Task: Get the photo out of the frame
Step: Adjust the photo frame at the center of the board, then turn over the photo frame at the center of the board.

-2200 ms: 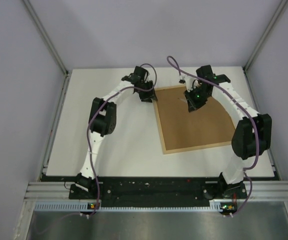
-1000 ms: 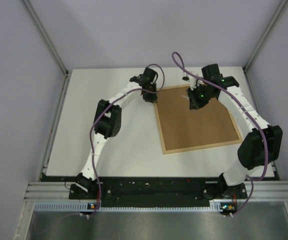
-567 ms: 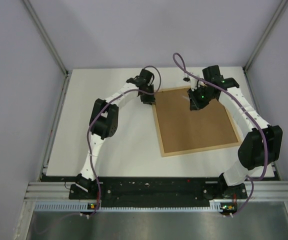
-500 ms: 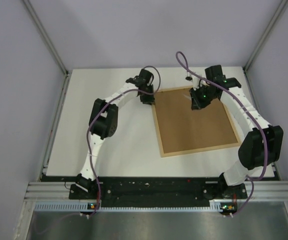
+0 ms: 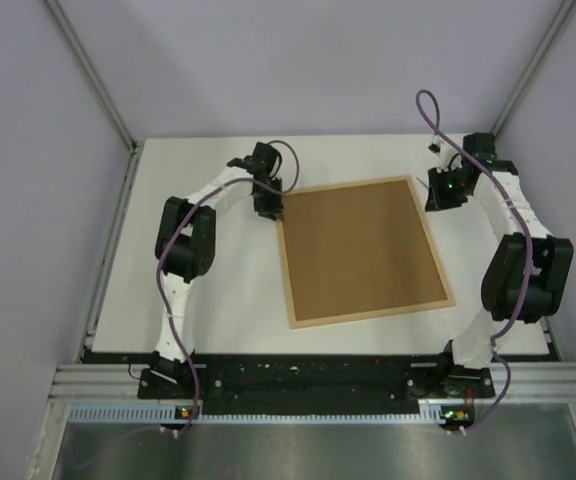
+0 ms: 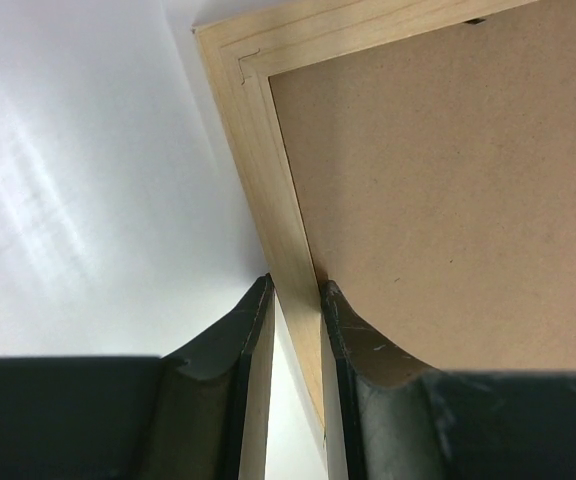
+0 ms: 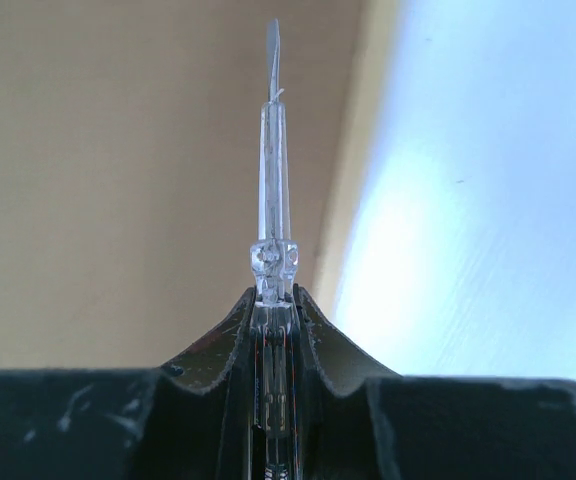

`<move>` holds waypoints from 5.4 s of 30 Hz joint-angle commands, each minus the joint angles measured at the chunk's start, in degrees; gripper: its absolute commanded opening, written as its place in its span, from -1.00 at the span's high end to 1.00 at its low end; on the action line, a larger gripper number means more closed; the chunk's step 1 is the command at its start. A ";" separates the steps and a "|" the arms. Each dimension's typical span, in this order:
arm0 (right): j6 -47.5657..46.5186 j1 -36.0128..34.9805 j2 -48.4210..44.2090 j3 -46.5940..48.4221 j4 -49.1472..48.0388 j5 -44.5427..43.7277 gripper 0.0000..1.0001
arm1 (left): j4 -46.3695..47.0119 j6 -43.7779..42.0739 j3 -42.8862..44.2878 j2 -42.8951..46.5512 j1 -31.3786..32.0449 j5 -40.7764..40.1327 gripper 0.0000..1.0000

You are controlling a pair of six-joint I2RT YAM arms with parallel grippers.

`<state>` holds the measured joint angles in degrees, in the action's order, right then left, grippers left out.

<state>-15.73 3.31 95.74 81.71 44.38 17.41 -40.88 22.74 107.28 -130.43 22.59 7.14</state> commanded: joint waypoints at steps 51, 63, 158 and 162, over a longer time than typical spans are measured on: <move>1.93 0.92 -1.42 2.49 2.02 -0.01 -0.11 | -7.81 -19.67 -13.05 23.21 -7.65 -1.16 -0.81; -7.99 -11.30 -22.86 -8.31 1.50 14.30 -0.11 | -4.91 -17.56 -22.56 20.31 -7.56 0.16 -0.80; -18.19 -94.89 23.43 -28.71 -58.00 -71.19 -0.25 | -13.08 -8.86 -6.30 17.66 -7.12 12.99 1.00; -21.88 -94.81 24.93 -31.08 -63.36 -73.74 -0.19 | -12.99 -8.77 -7.18 18.98 -7.91 14.39 1.00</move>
<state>-36.10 -91.35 116.18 55.16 -17.34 -57.28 -54.54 12.36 97.84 -118.56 15.53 14.61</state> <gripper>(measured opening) 0.611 0.178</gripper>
